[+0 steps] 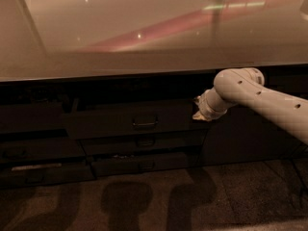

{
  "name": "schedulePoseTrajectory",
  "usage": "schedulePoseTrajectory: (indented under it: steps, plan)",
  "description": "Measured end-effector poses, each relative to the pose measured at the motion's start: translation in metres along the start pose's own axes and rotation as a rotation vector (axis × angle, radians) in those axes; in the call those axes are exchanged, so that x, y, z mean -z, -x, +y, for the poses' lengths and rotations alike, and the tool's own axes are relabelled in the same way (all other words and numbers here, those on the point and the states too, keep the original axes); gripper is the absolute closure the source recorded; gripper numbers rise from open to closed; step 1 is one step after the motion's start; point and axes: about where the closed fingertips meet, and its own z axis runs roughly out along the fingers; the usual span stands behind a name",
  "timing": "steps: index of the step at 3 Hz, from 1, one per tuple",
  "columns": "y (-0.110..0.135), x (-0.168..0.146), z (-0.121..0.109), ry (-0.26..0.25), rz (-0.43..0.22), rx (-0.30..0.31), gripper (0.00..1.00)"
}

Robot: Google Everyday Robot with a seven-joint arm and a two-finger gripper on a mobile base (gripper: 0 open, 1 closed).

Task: Open top drawer

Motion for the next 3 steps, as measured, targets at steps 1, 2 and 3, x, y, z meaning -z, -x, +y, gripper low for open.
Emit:
schedulePoseTrajectory:
  steps: [1,2,3]
  plan:
    - [-0.001,0.001,0.01,0.001,-0.007,0.007,1.0]
    - [0.0,0.003,0.009,0.001,-0.007,0.007,1.0]
    - [-0.001,0.003,0.02,0.001,-0.015,0.011,1.0]
